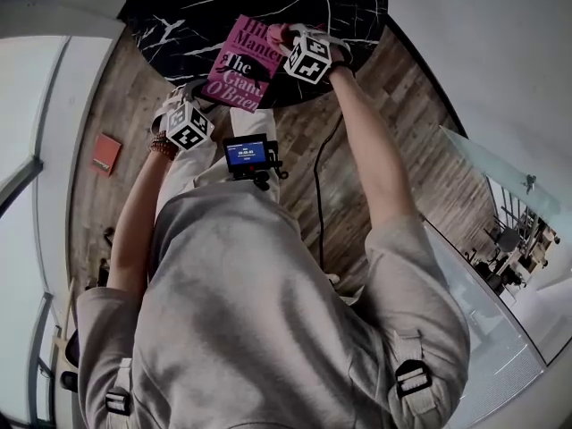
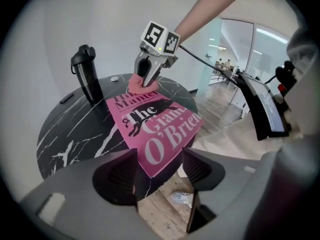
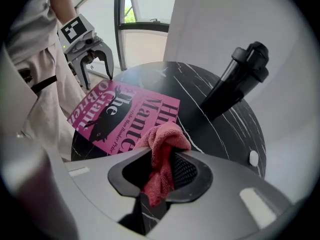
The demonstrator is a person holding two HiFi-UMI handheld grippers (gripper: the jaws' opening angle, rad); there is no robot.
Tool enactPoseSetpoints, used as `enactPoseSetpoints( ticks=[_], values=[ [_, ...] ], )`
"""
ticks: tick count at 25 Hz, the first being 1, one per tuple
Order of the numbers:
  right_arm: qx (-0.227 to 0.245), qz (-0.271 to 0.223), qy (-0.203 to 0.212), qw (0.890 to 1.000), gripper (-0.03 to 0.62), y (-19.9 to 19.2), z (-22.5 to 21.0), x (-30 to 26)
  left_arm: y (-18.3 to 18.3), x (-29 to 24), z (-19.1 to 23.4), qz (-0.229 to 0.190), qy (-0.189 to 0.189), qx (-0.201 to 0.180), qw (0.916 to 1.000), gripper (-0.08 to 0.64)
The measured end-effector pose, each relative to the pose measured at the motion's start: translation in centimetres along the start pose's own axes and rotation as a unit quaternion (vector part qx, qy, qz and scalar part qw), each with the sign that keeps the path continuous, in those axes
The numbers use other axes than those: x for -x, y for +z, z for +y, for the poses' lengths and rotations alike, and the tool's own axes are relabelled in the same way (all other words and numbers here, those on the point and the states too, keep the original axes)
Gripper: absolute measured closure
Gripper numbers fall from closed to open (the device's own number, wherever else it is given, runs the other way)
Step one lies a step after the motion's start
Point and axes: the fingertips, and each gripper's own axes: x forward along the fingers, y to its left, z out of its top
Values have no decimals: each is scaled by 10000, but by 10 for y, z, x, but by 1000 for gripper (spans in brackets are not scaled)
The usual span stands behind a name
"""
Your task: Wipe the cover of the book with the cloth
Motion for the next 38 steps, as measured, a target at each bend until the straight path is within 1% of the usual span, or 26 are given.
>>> enactPoseSetpoints(
  ticks=[3, 7, 13, 29, 38],
  values=[
    [138, 68, 83, 9998, 488, 1, 2, -2, -2, -2, 3, 84, 107, -104, 9999, 287],
    [42, 164, 84, 9998, 500, 2, 3, -4, -1, -4, 4, 113, 169, -55, 9998, 275],
    [-82, 373, 327, 9987, 500, 2, 4, -7, -3, -8, 4, 245, 198, 39, 9995, 262],
    [-335, 409, 219, 9984, 503, 7, 12, -6, -2, -10, 4, 649, 61, 118, 9978, 258],
    [-356, 409, 255, 9982, 503, 11, 20, -5, -3, -11, 4, 676, 91, 127, 9976, 258]
  ],
)
